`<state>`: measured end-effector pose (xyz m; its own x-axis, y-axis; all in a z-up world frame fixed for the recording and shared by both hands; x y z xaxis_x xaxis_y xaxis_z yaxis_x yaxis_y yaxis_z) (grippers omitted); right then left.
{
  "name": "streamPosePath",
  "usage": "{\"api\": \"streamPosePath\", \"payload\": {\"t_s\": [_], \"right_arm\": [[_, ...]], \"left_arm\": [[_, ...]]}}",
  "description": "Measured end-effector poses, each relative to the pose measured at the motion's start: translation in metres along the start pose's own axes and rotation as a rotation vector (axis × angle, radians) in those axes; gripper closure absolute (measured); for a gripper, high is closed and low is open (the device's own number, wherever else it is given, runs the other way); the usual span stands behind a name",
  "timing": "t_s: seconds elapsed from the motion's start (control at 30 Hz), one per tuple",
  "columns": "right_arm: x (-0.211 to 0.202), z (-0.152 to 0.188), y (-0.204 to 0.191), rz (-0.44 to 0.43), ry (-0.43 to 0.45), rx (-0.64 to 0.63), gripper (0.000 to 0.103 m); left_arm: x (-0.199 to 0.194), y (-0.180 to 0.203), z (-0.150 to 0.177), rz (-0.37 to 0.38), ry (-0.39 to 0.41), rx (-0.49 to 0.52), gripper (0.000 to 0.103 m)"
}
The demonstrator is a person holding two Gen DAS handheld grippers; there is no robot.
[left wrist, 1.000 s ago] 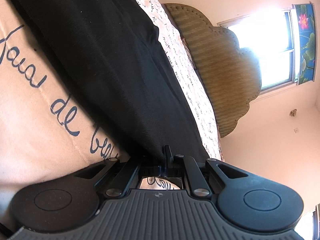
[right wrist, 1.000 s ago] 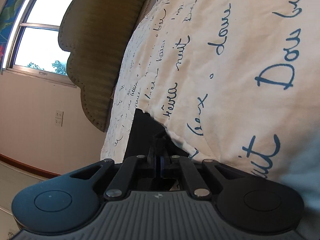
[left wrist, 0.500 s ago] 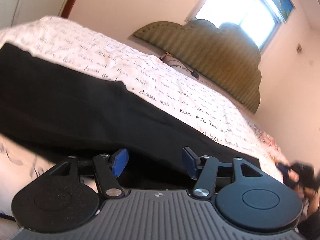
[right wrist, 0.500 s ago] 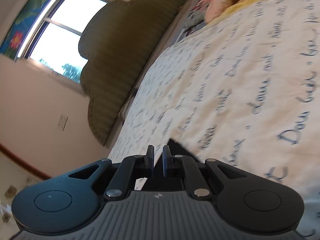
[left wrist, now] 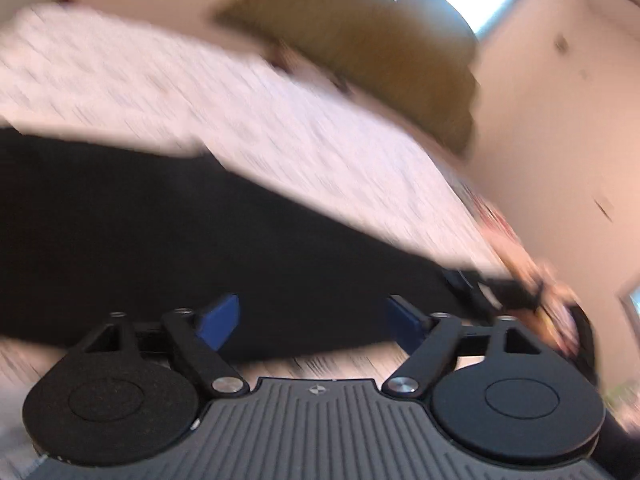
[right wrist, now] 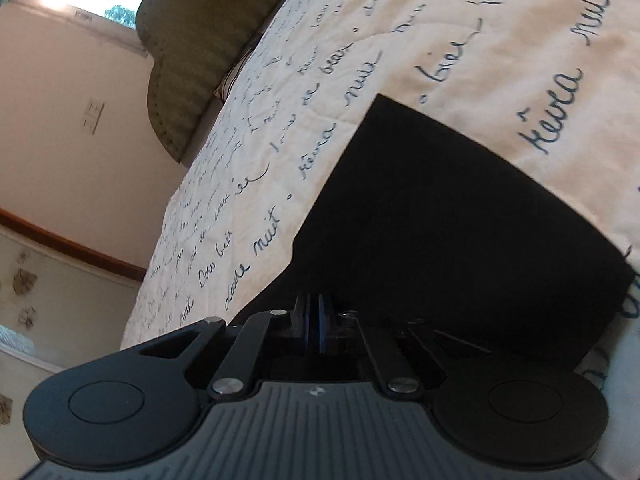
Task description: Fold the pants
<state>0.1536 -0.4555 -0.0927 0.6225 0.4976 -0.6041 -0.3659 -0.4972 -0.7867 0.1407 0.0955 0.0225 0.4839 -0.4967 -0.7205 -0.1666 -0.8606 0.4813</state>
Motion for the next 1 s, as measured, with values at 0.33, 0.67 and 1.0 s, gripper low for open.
{"api": "streamPosePath", "payload": {"t_s": [0.33, 0.67, 1.0], "right_arm": [[0.003, 0.002, -0.006, 0.038, 0.001, -0.084, 0.103], [0.000, 0.036, -0.080, 0.283, 0.042, -0.318, 0.099], [0.119, 0.174, -0.187, 0.169, -0.336, -0.705, 0.099]], "left_arm": [[0.021, -0.126, -0.018, -0.435, 0.085, 0.057, 0.017], [-0.020, -0.087, -0.031, -0.449, 0.198, 0.075, 0.012], [0.025, -0.170, -0.080, -0.540, 0.069, -0.045, 0.010]]}}
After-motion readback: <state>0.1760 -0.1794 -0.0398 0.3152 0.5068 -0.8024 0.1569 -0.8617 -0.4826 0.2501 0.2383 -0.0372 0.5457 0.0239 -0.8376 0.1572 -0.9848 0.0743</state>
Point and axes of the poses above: each gripper's, at about its wrist camera, not at the fingertips, and x roughly the way its jaws point, y to its right, z to its underside, the point moved 7 cm from there along x, roughly the way its jaws point, and after that the axes turned 15 degrees about -y, right-handed, at the moved point
